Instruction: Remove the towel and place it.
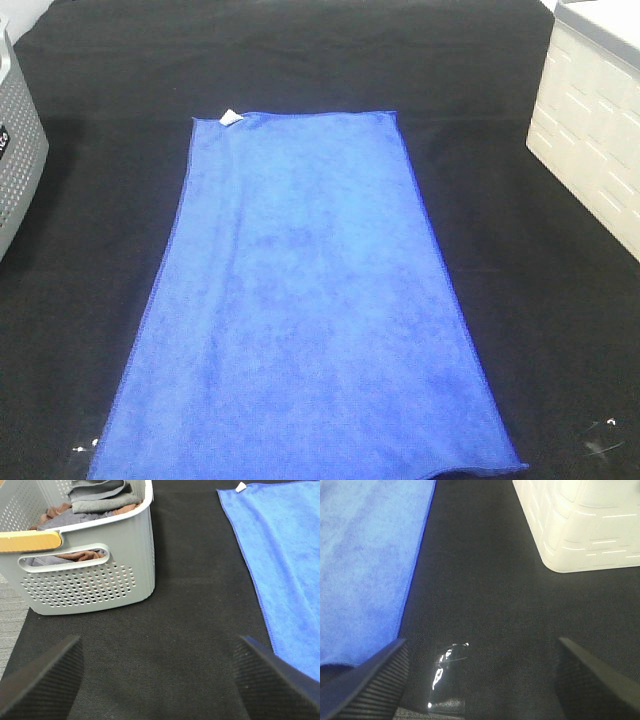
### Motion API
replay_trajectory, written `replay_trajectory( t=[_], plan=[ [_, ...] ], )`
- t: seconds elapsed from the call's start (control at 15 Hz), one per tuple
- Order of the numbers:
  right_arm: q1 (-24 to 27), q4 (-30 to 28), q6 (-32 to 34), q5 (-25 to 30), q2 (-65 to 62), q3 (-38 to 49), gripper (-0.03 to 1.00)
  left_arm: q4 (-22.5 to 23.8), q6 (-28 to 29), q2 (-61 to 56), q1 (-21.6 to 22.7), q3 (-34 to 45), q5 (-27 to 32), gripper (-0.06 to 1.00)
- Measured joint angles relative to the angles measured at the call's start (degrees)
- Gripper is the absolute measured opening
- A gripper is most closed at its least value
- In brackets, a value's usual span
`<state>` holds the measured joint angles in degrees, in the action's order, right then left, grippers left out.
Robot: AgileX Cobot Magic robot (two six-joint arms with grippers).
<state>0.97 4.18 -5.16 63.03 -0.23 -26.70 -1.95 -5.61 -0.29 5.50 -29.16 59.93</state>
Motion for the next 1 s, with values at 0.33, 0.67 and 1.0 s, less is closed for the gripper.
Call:
replay_trajectory(
  t=[0.33,0.67,1.0],
  plan=[
    [0.0,0.9,-0.1,0.1,0.0,0.5,0.76,-1.1,1.5,0.0,0.0,0.5,0.0,0.76],
    [0.0,0.9,-0.1,0.1,0.0,0.5,0.76,-1.2,1.7,0.0,0.0,0.5,0.0,0.76],
    [0.0,0.9,-0.1,0.1,0.0,0.5,0.76,-1.4,1.7,0.0,0.0,0.5,0.0,0.76]
  ],
)
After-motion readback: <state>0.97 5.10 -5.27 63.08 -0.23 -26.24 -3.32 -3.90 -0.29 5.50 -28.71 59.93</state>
